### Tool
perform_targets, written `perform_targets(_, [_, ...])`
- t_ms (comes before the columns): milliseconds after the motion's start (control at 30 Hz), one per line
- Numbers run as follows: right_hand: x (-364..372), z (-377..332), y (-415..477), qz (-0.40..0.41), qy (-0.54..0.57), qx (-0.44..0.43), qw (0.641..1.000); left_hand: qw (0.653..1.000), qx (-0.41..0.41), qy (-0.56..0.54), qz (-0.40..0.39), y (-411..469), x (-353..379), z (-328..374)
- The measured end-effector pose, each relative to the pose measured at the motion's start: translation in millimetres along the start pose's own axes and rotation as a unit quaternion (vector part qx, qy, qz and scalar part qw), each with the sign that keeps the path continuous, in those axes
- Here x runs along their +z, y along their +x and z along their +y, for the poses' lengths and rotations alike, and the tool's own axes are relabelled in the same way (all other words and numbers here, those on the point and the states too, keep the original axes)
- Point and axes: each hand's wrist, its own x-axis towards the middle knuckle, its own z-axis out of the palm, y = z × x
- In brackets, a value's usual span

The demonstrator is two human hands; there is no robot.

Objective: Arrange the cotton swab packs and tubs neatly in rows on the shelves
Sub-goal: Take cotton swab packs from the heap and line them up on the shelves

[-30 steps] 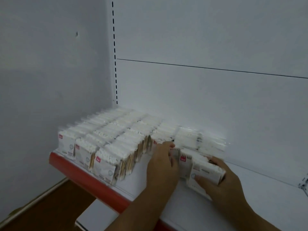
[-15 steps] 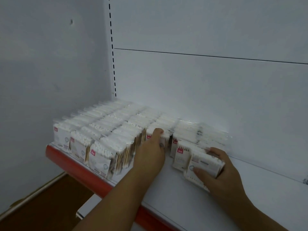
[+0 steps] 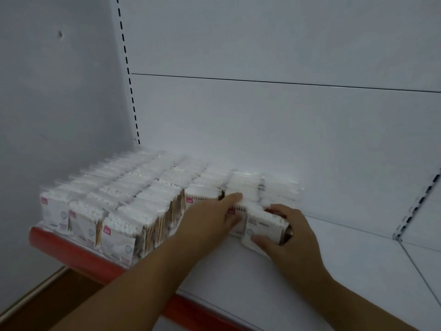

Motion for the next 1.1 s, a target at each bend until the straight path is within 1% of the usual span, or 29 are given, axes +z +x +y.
perform_targets(100, [-6.3,-6.8,-2.6,0.023,0.040,-0.004,0.999,1.000,-0.008,0.021,0.001,3.1,3.1,-5.1])
perform_targets(167, [-14.3,-10.5,3.1,0.023,0.033,0.003,0.999,1.000,-0.012,0.004,0.013,4.3,6.1,-5.9])
perform_targets(233, [-22.8,-9.7,13.5,0.020,-0.015,0.010,1.000,1.000,-0.020,-0.018,0.015,5.9,9.2,-5.8])
perform_targets(267, [-26.1,-8.6,18.7,0.018,-0.073,-0.005,0.997,0.999,-0.022,-0.024,0.012,6.5,10.2,-5.8])
perform_targets(333, [-29.8,-2.6,26.3,0.012,-0.210,-0.070,0.975,0.999,-0.017,-0.023,0.022,6.6,12.0,-5.3])
perform_targets(400, [-31.7,5.9,28.3,-0.010,-0.293,-0.120,0.949,0.998,-0.006,-0.024,0.049,3.0,12.4,-5.5])
perform_targets(467, [-34.1,7.8,29.7,-0.046,-0.350,-0.155,0.923,0.995,-0.003,-0.033,0.093,-1.0,12.9,-6.5])
perform_targets(533, [-32.5,7.6,32.1,-0.086,-0.392,-0.174,0.899,0.992,0.000,-0.017,0.127,-4.4,11.4,-5.6])
perform_targets(633, [-26.0,5.6,34.9,-0.128,-0.442,-0.171,0.871,0.985,0.027,0.020,0.170,-4.8,19.3,-10.8])
perform_targets(667, [-24.5,5.6,35.2,-0.129,-0.448,-0.166,0.869,0.982,0.028,0.031,0.185,-4.2,22.1,-13.0])
perform_targets(733, [-22.6,6.7,36.5,-0.128,-0.452,-0.159,0.869,0.981,0.017,0.046,0.190,-2.4,24.7,-16.2])
perform_targets(833, [-18.5,9.3,40.7,-0.121,-0.456,-0.160,0.867,0.984,-0.001,0.030,0.173,0.4,26.5,-19.0])
perform_targets(933, [-16.0,10.1,43.6,-0.145,-0.463,-0.143,0.862,0.989,0.001,-0.013,0.150,4.0,26.4,-23.4])
perform_targets(1000, [-15.4,8.8,43.1,-0.161,-0.461,-0.133,0.862,0.990,0.005,-0.023,0.140,6.1,27.4,-26.5])
perform_targets(1100, [-22.6,-1.7,41.6,-0.212,-0.458,-0.093,0.858,0.991,-0.004,-0.036,0.130,5.5,23.0,-23.2])
